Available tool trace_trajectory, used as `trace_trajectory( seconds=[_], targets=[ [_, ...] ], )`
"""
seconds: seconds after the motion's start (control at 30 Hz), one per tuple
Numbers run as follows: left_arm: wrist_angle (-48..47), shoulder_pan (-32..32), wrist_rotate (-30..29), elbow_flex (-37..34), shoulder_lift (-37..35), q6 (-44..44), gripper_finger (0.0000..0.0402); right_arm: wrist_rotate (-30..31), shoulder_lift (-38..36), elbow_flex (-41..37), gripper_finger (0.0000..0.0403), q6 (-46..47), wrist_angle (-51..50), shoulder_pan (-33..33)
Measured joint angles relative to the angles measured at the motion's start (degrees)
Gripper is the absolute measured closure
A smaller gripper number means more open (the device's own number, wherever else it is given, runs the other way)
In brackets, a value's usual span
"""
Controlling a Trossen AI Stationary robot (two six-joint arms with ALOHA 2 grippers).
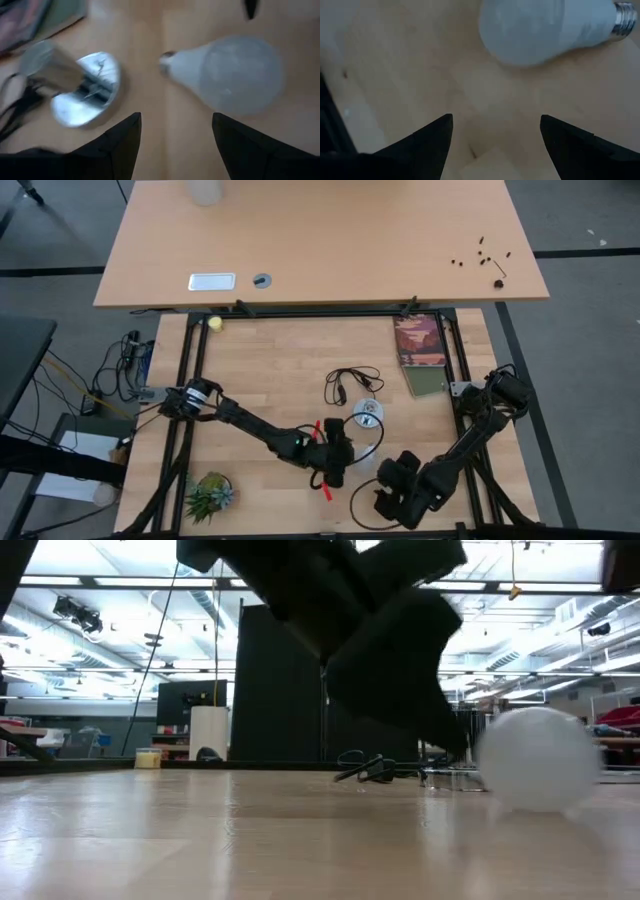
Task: Screw lightbulb
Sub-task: Insert the lightbulb into the silver lamp
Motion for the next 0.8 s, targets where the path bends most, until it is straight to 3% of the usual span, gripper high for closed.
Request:
trace_trajectory(
  seconds=[0.23,0.63,0.8],
  targets=[
    [7.5,0.0,9.2,0.0,0.3,5.0,0.0154,6.5,0.0,-0.5,0.0094,7.6,-1.3,2.3],
    [6.9,-0.1,8.0,0.0,0.3,4.1,0.0154,8.5,0.0,-0.5,0.0094,12.4,-3.9,1.1],
    [5.9,-0.1,10.7,0.0,0.3,4.6,0.0154,8.9,0.0,-0.4,0.0094,11.4,-4.0,1.5]
  ],
)
